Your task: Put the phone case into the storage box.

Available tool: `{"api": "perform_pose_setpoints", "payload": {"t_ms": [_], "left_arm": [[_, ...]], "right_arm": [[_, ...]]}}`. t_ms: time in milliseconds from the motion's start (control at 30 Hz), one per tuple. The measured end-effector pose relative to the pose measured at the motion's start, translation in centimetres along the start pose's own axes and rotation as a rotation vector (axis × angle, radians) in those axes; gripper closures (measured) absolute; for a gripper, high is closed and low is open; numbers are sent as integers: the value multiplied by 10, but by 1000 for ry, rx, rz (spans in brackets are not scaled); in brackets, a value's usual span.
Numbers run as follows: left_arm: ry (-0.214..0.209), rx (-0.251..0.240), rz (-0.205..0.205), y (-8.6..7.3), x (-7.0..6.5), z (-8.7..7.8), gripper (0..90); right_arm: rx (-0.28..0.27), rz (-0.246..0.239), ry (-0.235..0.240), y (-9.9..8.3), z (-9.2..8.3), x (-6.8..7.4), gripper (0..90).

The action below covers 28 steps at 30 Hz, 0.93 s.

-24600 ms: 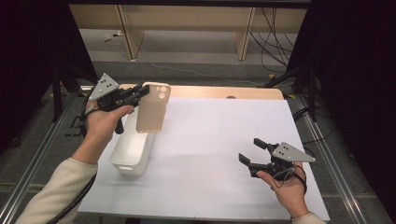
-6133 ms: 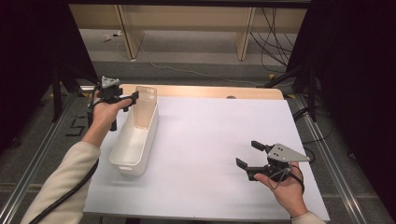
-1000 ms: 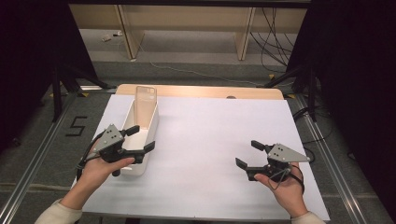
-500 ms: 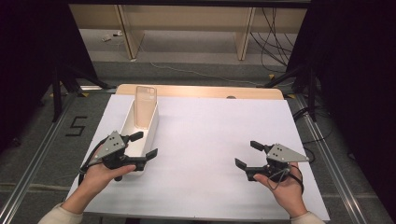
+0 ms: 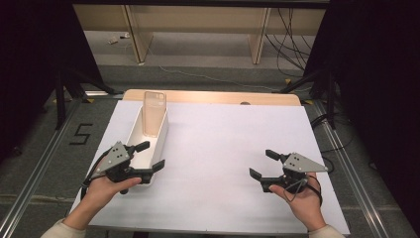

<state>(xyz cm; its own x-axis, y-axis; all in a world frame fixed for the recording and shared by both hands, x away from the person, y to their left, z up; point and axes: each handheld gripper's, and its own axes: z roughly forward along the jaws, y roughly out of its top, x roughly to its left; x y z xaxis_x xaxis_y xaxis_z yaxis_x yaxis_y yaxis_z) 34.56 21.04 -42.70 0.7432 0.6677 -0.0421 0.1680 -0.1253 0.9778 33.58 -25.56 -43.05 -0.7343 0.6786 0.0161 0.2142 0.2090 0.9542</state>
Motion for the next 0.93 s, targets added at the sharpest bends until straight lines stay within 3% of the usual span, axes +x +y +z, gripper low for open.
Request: {"api": "perform_pose_setpoints", "payload": {"t_ms": [133, 333, 367, 433, 467, 500, 533, 567, 633, 667, 767, 933], "left_arm": [[4, -2, -2, 0, 0, -1, 170], [7, -2, 5, -1, -2, -1, 171], [6, -4, 4, -1, -3, 0, 171], [7, 0, 9, -1, -4, 0, 171], [7, 1, 16, -1, -4, 1, 171], [5, 3, 20, -1, -4, 1, 171], [4, 2, 21, -1, -4, 1, 171], [5, 2, 19, -1, -4, 1, 171], [11, -1, 11, -2, -4, 1, 171], [13, 0, 11, -2, -4, 1, 171], [12, -1, 18, -1, -4, 2, 171], [17, 2, 15, -2, -4, 3, 173]], "right_arm": [[-14, -24, -6, 0, 1, -1, 151], [4, 1, 1, 0, 0, 0, 154], [-4, -19, -2, 0, 0, -1, 154], [0, 0, 1, 0, 0, 1, 155], [-17, -22, -4, 1, 0, -1, 156], [11, -9, -2, 1, -2, 0, 156], [-6, 1, 13, 1, -1, 1, 156], [13, -23, -9, 2, -2, -1, 156], [-15, -14, -5, 1, 0, -1, 156], [-1, 1, 0, 0, 0, 0, 156], [-19, -20, -7, 0, 0, -2, 156], [-3, -11, 0, 0, -1, -3, 156]]}}
